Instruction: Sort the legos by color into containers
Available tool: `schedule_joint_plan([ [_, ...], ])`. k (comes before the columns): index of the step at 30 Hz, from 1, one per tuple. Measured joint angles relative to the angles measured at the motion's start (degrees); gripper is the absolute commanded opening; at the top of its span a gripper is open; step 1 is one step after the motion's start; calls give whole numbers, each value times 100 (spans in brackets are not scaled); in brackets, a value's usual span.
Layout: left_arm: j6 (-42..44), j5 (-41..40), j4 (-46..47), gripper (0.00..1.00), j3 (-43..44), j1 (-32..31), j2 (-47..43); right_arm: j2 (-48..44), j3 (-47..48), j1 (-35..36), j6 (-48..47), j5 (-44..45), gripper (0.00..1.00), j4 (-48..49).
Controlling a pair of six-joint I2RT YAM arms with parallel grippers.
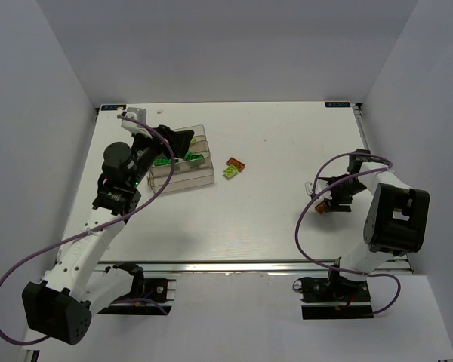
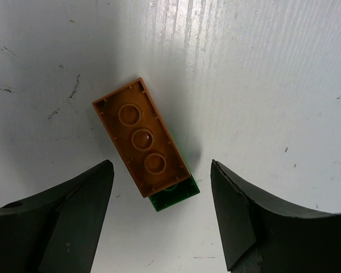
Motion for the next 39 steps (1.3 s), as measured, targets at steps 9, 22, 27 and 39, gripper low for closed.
schedule_joint_plan([
  [9,2,0,0,98,0,0,0,208,17,0,131,151,70,-4],
  [22,2,0,0,98,0,-9,0,376,157,-22,282,234,61,-24],
  [27,2,0,0,98,0,-9,0,385,162,-42,299,247,56,-50],
  [39,0,155,46,98,0,-22,59,354,258,-140,461,85,25,-221],
])
